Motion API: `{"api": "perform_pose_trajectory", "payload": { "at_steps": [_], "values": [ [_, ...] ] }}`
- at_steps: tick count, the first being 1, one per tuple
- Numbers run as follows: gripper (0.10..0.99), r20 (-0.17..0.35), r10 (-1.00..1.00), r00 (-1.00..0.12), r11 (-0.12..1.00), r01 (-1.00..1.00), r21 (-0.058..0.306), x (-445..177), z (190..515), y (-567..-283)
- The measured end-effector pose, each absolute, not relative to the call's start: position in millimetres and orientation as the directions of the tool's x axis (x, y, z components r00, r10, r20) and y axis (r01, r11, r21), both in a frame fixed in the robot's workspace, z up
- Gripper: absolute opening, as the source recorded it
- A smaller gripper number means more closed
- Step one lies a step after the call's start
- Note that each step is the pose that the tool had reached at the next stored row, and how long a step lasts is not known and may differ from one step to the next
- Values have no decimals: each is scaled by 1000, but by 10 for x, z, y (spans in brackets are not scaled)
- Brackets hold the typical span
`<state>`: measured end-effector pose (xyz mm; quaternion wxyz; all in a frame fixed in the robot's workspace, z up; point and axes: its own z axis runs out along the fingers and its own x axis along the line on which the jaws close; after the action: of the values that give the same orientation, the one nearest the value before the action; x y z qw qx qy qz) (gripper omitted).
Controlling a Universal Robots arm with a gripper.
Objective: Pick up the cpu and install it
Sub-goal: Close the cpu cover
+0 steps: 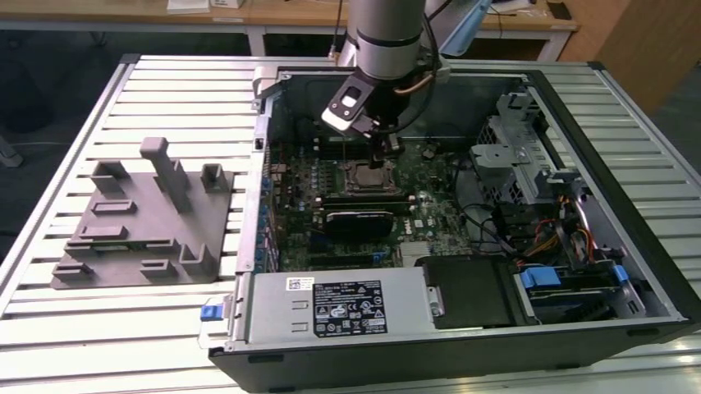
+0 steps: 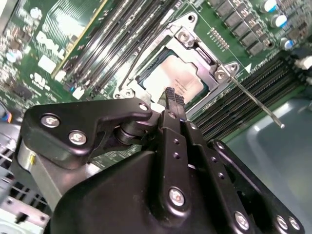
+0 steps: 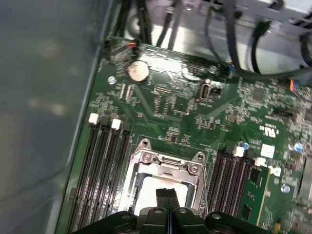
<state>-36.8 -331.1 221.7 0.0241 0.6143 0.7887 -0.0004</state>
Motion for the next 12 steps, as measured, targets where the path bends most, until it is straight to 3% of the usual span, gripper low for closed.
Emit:
{"api": "perform_pose_trajectory", "payload": {
  "at_steps": [12],
  "values": [
    [106, -38, 894, -447, 448, 893, 29, -369, 2211, -3311]
  ]
}}
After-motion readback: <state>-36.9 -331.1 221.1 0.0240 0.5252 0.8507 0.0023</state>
